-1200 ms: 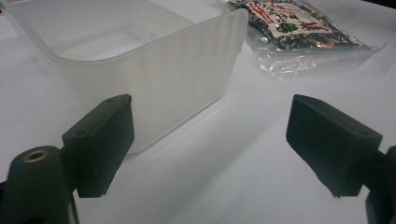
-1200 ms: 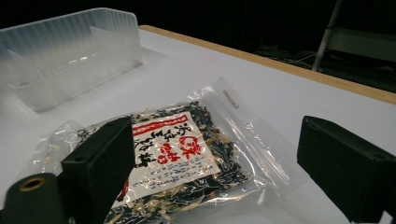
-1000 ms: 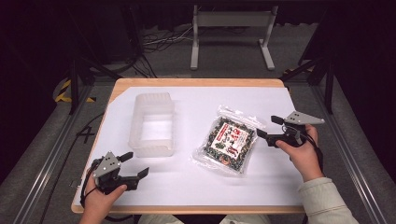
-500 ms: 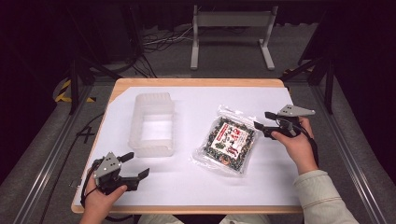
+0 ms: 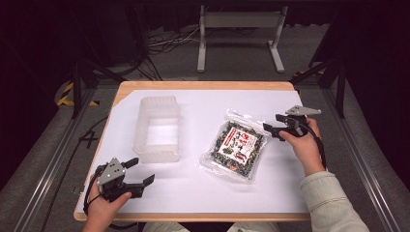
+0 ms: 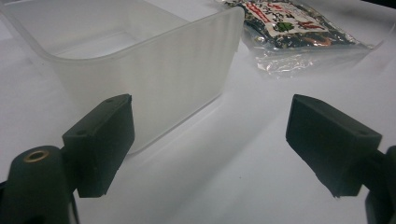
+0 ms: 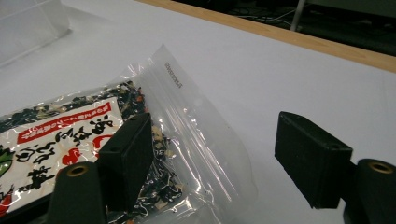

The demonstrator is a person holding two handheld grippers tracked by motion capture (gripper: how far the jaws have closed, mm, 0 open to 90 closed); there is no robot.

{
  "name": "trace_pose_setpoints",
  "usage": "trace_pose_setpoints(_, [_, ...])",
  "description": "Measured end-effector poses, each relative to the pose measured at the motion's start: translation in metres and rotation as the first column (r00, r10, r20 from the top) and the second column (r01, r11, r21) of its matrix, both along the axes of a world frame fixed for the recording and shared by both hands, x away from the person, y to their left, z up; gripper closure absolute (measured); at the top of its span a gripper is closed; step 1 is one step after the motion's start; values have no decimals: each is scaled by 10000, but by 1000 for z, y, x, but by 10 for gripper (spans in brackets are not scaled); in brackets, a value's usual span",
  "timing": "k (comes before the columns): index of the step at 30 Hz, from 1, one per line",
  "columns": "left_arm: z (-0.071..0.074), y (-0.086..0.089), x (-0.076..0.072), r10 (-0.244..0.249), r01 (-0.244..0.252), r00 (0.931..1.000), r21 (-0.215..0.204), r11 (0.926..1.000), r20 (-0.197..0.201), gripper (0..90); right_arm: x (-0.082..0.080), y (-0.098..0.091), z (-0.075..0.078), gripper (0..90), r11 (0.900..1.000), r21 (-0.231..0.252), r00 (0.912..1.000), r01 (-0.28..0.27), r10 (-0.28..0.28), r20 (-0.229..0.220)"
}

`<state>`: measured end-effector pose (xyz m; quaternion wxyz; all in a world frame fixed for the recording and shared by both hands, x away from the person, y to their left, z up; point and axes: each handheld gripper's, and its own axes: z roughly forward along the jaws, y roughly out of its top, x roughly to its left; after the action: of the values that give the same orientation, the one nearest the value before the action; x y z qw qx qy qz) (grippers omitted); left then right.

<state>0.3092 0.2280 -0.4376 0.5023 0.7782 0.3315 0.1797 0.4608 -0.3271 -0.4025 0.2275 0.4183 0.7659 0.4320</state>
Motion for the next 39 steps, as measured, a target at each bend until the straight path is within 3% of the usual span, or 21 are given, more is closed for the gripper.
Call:
trace_pose_setpoints(11, [-1,-1,0,-7,7,10000,25,10000,3,165,9,-2,-14,291,9997,156,9960,167,-153,-877])
trace_pose_setpoints(21, [-1,-1,0,-21,21,10000,69,10000,-5,165,14,-2,-24,275,9992,361,9862,165,-103,-1651])
trace_pose_setpoints(36, [-2,1,-2,51,-51,10000,86,10000,-14,163,18,2,-35,247,9978,658,9730,114,41,-2307])
trace_pose_setpoints(39, [-2,1,-3,86,-86,10000,166,9998,0,163,18,3,-36,289,9974,710,9706,115,59,-2408])
